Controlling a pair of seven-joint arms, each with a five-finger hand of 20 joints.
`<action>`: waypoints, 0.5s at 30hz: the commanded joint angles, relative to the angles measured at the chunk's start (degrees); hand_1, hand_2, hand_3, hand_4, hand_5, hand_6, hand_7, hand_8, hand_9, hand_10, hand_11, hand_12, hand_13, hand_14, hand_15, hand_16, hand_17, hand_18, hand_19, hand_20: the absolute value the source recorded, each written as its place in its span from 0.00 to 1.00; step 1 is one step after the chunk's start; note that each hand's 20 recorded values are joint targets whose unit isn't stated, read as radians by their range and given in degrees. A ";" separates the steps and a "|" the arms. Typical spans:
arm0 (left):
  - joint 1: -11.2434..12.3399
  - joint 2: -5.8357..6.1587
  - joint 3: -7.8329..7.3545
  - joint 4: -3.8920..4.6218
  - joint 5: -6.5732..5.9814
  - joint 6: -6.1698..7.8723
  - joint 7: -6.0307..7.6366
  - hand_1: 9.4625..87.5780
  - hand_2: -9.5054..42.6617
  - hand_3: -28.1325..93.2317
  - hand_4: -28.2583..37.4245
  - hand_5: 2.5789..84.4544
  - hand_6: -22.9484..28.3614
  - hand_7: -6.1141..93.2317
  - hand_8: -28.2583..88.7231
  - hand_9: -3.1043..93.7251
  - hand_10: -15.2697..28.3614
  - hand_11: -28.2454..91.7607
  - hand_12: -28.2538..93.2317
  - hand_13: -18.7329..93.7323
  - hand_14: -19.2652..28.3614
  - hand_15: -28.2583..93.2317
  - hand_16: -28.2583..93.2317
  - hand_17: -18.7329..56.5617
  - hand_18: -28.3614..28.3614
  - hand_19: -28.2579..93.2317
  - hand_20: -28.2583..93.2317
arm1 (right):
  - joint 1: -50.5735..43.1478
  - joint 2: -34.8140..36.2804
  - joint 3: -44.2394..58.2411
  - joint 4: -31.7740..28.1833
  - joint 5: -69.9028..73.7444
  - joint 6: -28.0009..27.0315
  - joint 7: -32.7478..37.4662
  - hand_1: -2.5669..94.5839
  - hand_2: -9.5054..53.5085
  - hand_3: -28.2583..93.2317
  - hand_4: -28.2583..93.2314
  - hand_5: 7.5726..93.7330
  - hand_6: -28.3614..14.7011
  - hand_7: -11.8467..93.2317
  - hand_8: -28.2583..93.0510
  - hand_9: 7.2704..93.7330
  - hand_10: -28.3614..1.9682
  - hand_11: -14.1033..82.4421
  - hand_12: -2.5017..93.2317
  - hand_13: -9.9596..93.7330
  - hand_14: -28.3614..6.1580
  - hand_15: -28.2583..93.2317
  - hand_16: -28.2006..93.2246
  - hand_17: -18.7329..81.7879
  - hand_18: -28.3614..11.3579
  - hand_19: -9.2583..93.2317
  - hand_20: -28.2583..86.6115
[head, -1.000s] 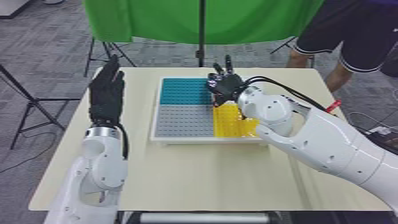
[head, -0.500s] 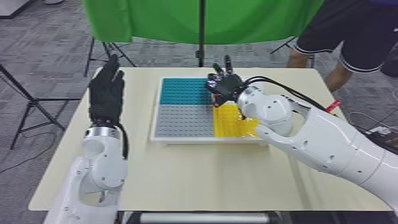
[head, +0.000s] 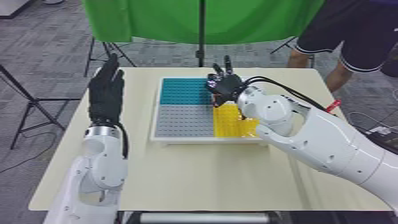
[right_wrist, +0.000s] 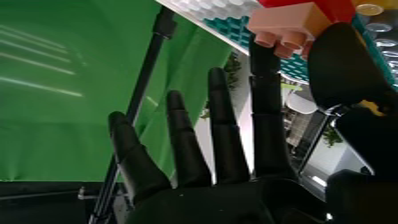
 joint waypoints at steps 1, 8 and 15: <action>0.40 -0.27 0.04 -0.15 -0.08 -0.17 -0.15 0.21 0.30 0.84 0.14 0.37 0.55 0.17 0.16 0.23 0.54 0.28 0.36 0.25 0.60 0.21 0.37 0.09 0.57 0.32 0.37 | -2.11 -0.08 -1.53 0.71 -0.25 -1.08 -0.53 0.33 0.00 0.97 0.03 0.48 0.91 0.66 0.27 0.33 0.69 0.24 0.22 0.30 0.48 0.22 0.55 0.20 0.00 0.23 0.31; 0.61 -0.14 -0.01 -0.26 -0.13 -0.14 -0.10 0.21 0.30 0.84 0.14 0.37 0.55 0.17 0.16 0.23 0.54 0.28 0.36 0.25 0.60 0.21 0.37 0.09 0.57 0.32 0.37 | -2.02 0.15 -2.09 1.05 -0.39 -1.16 -0.46 0.33 0.00 0.97 0.03 0.48 0.91 0.66 0.28 0.33 0.69 0.24 0.22 0.30 0.48 0.22 0.55 0.20 0.00 0.24 0.31; 0.63 -0.07 0.03 -0.28 -0.15 -0.15 -0.14 0.21 0.30 0.84 0.14 0.37 0.55 0.17 0.16 0.23 0.54 0.28 0.36 0.25 0.60 0.21 0.37 0.09 0.57 0.32 0.37 | -1.53 0.57 -2.25 2.03 -0.38 -1.61 -0.28 0.34 0.00 0.97 0.03 0.48 0.91 0.66 0.28 0.33 0.69 0.24 0.22 0.30 0.49 0.22 0.55 0.20 0.00 0.24 0.31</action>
